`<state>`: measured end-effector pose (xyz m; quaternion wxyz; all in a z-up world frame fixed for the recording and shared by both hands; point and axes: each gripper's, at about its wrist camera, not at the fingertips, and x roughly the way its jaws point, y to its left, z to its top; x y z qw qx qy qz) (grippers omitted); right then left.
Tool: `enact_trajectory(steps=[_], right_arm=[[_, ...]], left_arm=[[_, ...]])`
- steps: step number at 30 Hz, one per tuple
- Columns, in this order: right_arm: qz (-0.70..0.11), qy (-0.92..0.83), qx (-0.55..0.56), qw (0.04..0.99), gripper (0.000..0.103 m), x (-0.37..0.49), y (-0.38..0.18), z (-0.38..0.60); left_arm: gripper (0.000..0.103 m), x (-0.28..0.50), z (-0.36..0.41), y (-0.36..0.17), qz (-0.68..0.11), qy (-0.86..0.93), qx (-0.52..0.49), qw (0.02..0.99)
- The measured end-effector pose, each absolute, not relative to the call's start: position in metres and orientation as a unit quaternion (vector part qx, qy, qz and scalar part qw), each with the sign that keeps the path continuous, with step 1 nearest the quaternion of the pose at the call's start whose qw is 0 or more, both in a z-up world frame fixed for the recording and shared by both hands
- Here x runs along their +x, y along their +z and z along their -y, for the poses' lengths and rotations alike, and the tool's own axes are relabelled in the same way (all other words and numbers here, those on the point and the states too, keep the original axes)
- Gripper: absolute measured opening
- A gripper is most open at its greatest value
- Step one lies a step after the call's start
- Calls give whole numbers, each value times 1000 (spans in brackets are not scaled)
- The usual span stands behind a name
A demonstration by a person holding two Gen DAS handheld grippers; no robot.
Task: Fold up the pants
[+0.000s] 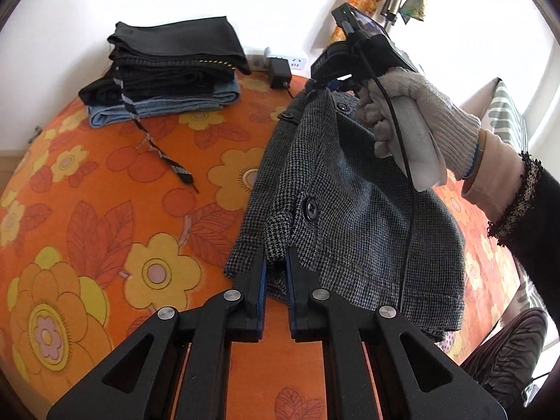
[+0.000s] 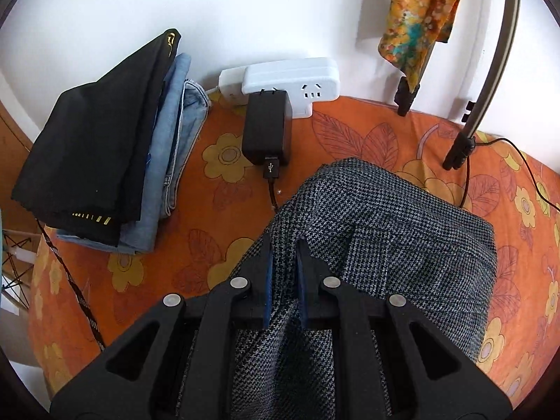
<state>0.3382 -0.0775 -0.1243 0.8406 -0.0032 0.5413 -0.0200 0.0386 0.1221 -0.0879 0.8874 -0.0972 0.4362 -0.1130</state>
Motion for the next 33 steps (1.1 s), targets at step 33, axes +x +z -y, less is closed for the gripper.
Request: enact_trajectory(steps=[33], right_arm=[[-530, 10, 41, 847, 48, 60, -72, 211]], left_arm=[[23, 23, -127, -72, -419, -57, -72, 903]])
